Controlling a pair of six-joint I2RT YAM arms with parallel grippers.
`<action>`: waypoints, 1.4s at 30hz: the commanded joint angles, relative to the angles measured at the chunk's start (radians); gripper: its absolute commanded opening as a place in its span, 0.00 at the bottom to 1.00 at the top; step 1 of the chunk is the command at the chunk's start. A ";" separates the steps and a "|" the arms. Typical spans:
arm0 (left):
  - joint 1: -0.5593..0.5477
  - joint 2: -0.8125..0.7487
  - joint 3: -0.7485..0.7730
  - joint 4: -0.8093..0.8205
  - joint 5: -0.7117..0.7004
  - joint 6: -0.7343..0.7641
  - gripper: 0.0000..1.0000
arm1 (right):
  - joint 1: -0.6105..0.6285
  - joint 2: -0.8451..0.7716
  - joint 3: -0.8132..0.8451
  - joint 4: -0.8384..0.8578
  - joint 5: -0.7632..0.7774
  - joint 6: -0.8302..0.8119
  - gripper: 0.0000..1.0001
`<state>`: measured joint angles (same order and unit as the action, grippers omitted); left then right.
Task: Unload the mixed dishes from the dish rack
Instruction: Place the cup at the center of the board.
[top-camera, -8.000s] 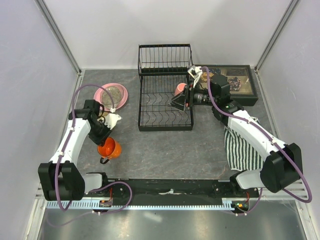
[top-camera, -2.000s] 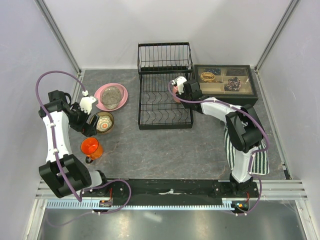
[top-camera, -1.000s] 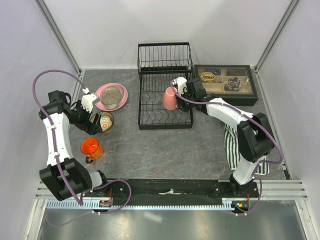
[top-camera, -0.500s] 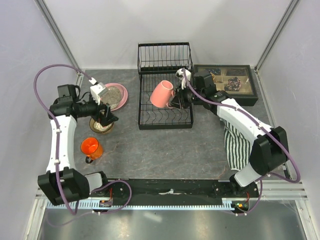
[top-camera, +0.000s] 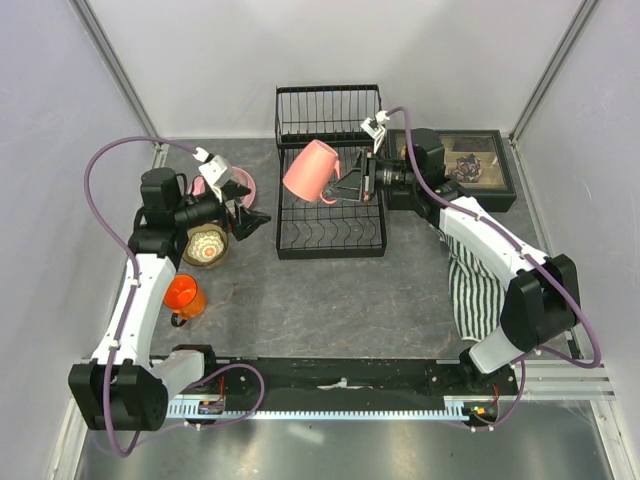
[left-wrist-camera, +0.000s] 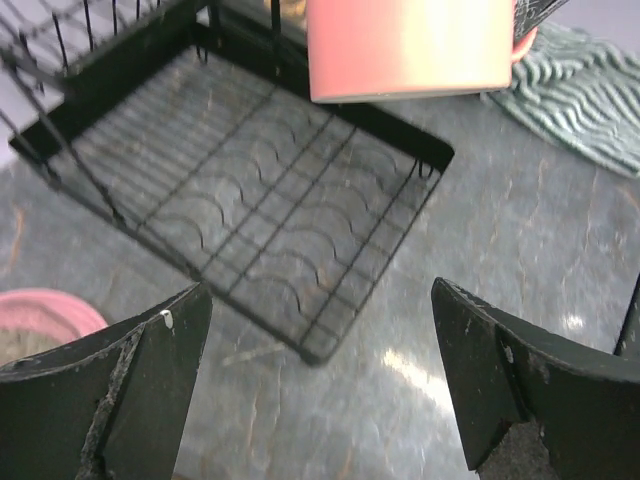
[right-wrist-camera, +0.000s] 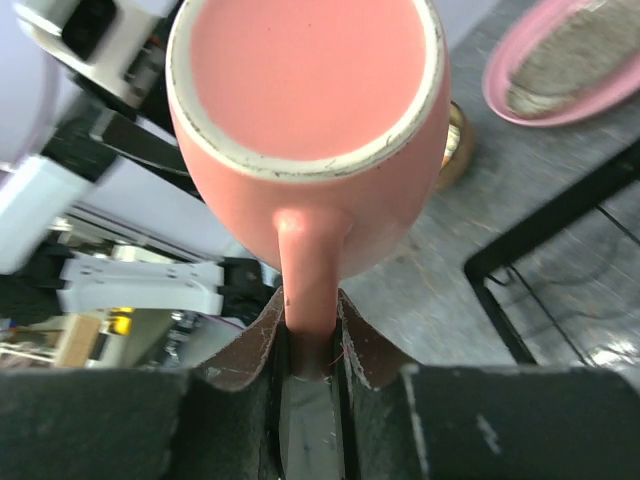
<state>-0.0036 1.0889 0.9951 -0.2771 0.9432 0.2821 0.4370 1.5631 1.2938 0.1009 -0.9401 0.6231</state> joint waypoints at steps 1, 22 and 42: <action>-0.021 -0.012 -0.029 0.337 -0.024 -0.207 0.96 | -0.011 -0.032 -0.031 0.419 -0.121 0.286 0.00; -0.084 0.048 -0.095 0.748 -0.061 -0.613 0.97 | -0.014 -0.006 -0.076 0.664 -0.086 0.515 0.00; -0.199 0.195 0.031 0.842 -0.184 -0.770 0.82 | -0.007 0.012 -0.108 0.749 -0.060 0.566 0.00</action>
<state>-0.1932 1.2640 0.9638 0.5014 0.7990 -0.4252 0.4263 1.6001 1.1889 0.7143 -1.0241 1.1831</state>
